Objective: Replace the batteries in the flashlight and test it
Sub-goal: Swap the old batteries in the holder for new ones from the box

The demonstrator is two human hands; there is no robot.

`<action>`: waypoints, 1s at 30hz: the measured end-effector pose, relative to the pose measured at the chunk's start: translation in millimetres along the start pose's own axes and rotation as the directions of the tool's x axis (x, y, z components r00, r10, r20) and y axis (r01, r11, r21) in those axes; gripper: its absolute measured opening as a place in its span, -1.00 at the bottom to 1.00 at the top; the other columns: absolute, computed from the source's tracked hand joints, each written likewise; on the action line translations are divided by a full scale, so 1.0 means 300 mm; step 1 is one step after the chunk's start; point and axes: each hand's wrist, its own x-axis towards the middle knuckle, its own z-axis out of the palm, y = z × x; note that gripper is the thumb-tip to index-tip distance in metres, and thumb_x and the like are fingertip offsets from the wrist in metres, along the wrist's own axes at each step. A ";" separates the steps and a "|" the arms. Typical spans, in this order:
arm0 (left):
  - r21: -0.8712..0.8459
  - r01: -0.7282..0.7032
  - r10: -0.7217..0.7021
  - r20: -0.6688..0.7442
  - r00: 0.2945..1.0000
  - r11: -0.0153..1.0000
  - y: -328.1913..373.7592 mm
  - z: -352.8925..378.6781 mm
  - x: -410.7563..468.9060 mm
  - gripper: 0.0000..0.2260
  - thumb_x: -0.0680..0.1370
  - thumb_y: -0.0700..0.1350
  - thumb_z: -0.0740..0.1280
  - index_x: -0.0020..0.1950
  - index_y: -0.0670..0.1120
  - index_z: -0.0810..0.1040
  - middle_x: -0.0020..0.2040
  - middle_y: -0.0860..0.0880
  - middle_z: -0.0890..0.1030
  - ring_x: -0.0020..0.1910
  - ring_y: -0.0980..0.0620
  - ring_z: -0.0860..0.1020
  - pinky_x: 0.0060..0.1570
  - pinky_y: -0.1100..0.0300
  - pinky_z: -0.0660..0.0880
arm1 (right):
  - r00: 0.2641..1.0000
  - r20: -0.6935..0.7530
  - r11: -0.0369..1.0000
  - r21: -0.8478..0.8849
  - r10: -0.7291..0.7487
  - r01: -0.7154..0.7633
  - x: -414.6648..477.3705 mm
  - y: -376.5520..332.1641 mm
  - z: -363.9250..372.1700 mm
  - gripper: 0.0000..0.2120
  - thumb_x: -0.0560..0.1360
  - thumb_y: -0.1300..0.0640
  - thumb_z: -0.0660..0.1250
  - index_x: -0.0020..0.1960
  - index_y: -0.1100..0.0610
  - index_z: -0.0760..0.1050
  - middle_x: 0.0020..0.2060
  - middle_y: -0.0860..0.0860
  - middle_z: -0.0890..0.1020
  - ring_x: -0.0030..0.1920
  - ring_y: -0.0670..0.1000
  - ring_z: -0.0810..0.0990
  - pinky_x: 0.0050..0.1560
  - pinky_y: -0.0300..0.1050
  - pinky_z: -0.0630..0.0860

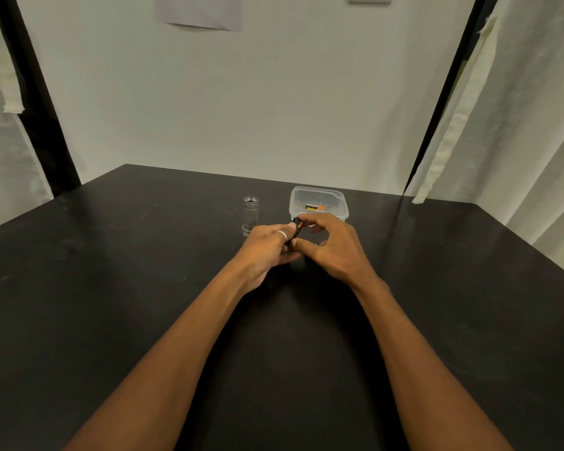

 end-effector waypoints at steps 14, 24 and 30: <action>-0.038 0.015 -0.015 -0.002 1.000 0.999 -0.004 -0.006 0.006 -0.71 0.70 -0.10 0.24 0.06 -0.23 0.69 -0.27 -0.06 0.59 -0.16 0.03 0.61 0.05 0.05 0.65 | 0.997 -0.008 0.970 -0.233 -0.075 0.071 -0.016 -0.027 0.004 -0.60 0.50 -0.06 0.47 0.28 0.07 0.60 0.17 0.00 0.67 0.15 -0.02 0.61 0.21 -0.02 0.58; -0.021 -0.009 0.010 0.010 1.000 1.000 -0.008 -0.007 0.006 -0.71 0.70 -0.12 0.25 -0.02 -0.24 0.70 -0.23 -0.05 0.66 -0.25 0.14 0.61 -0.14 0.26 0.60 | 0.991 -0.133 0.982 -0.187 -0.026 0.001 -0.012 -0.025 0.007 -0.84 0.46 0.11 0.44 0.02 0.08 0.66 -0.11 -0.09 0.71 -0.12 -0.12 0.65 -0.05 -0.14 0.62; -0.098 -0.014 0.013 -0.013 1.000 0.995 -0.008 -0.011 0.009 -0.69 0.70 -0.12 0.24 -0.17 -0.18 0.63 -0.31 -0.03 0.58 -0.24 0.11 0.59 -0.15 0.25 0.61 | 0.990 -0.136 0.998 -0.051 -0.030 0.024 -0.014 -0.021 0.027 -0.68 0.43 0.00 0.55 0.08 0.06 0.53 -0.03 -0.09 0.67 -0.06 -0.13 0.63 -0.16 -0.44 0.48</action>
